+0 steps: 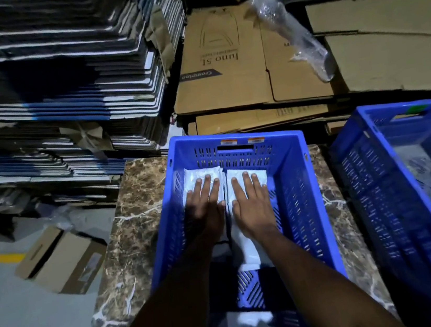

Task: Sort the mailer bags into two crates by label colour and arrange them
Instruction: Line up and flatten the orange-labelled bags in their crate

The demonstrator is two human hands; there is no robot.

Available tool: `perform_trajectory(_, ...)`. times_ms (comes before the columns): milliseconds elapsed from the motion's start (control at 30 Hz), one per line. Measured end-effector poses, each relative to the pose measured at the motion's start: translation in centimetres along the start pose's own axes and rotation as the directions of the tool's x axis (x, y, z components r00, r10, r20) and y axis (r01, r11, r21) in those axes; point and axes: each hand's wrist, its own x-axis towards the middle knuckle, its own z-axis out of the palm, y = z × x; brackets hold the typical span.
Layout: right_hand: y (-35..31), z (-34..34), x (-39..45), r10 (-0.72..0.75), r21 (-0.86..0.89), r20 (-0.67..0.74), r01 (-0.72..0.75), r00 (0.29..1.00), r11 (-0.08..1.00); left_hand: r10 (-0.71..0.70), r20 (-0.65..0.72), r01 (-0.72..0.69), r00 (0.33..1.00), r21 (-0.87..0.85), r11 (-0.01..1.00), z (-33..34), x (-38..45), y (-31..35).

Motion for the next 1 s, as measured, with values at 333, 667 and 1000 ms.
perform_trajectory(333,-0.1,0.2,0.1,-0.005,-0.017,0.044,0.006,0.999,1.0,0.04,-0.101,-0.044,0.994,-0.04,0.998,0.4,-0.4,-0.6)
perform_trajectory(667,-1.0,-3.7,-1.7,-0.016,0.008,-0.047,0.017,0.999,1.0,-0.041,-0.082,0.038,0.996,-0.032,0.999,-1.2,-0.6,0.0)
perform_trajectory(1000,-0.8,-0.4,-5.9,0.044,-0.043,0.035,-0.042,0.998,0.998,0.009,-0.141,-0.026,0.99,-0.118,0.993,0.0,-5.1,0.0)
